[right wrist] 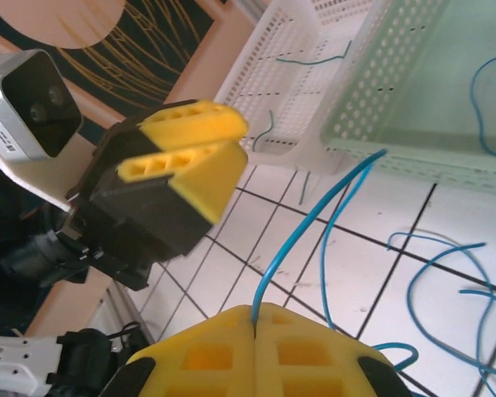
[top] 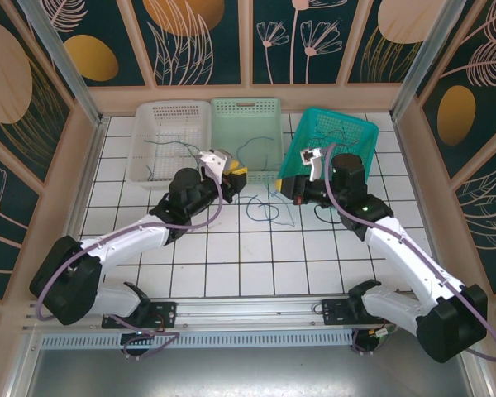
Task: Untangle the cables
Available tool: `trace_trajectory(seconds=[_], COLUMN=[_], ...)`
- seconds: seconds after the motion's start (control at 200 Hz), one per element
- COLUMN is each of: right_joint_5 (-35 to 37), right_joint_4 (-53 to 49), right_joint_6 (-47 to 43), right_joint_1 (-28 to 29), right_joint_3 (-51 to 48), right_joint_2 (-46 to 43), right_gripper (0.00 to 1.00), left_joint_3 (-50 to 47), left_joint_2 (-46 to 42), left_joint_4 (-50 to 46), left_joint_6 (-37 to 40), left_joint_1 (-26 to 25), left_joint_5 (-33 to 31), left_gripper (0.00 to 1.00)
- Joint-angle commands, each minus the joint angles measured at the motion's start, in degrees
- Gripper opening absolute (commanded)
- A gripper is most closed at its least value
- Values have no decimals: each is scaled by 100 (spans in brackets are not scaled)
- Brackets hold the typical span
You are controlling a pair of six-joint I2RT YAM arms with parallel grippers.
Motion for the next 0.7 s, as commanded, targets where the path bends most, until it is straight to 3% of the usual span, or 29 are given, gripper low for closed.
trace_trajectory(seconds=[0.0,0.165,0.28,0.485,0.696], right_joint_5=[-410,-357,-289,-318,-373], right_joint_4=[640,705,797,1009,1300], right_joint_6=[179,123,122,155,194], right_joint_1=[-3,23,31,82,252], right_joint_3=[-104,-111,-135,-178,-180], right_joint_2=[-29,-81,-126,-94,-77], right_gripper=[0,0,0,0,0], left_joint_3=[-216,-223,-204,-189,81], left_joint_2=[59,357,552,824,1221], left_joint_4=[673,1136,1514,1983,1938], left_joint_6=[-304,-986,-1375,-1825,-1964], left_joint_1=[-1,-7,-1,-3,-4], left_joint_5=[717,1196,1562,1776,2038], left_gripper=[52,67,71,72,62])
